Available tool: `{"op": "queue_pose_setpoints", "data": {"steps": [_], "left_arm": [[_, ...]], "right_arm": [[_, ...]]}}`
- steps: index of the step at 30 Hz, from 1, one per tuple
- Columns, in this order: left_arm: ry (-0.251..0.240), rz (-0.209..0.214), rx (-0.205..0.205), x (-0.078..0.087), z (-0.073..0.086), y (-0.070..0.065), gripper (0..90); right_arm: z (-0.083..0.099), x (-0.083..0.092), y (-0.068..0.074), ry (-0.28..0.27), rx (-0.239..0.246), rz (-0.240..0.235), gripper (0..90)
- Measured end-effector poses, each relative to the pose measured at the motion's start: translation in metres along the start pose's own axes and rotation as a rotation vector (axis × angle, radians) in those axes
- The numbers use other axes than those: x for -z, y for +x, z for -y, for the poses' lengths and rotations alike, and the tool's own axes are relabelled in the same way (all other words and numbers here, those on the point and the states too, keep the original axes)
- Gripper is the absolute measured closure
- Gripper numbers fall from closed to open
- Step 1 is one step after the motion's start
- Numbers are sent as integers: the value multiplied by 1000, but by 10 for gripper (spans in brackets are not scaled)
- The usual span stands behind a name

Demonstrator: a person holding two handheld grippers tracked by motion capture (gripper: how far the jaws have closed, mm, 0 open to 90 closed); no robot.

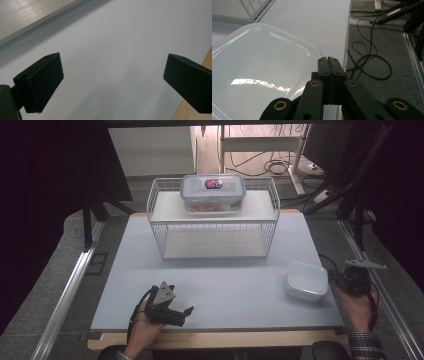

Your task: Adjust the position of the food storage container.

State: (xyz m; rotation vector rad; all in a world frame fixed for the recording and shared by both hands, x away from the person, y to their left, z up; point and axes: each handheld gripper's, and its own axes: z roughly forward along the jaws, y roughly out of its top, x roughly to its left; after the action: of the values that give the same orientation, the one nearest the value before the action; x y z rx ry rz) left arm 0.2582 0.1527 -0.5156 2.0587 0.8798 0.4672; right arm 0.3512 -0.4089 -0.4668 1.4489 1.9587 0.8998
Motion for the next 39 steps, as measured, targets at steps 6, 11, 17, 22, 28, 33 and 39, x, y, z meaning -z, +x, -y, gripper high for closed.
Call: {"op": "queue_pose_setpoints", "data": {"steps": [6,11,17,22,28,33,39], "left_arm": [[6,-1,-5,0,0,0,22],[7,-2,-6,-1,0,0,23],[10,-2,-8,-1,0,-1,23],[11,-3,-10,-1,0,-1,23],[13,-2,-11,-2,0,-1,23],[15,-1,-11,-2,0,-2,23],[15,-2,-14,-2,0,-2,23]], "right_arm": [[0,-3,5,1,2,-29,896],[-2,-8,14,6,8,-64,895],[-6,-13,31,11,38,-111,893],[-9,-16,45,13,62,-153,891],[-11,-19,59,17,84,-193,890],[-12,-21,73,19,107,-231,890],[-12,-22,92,28,128,-288,890]]}}
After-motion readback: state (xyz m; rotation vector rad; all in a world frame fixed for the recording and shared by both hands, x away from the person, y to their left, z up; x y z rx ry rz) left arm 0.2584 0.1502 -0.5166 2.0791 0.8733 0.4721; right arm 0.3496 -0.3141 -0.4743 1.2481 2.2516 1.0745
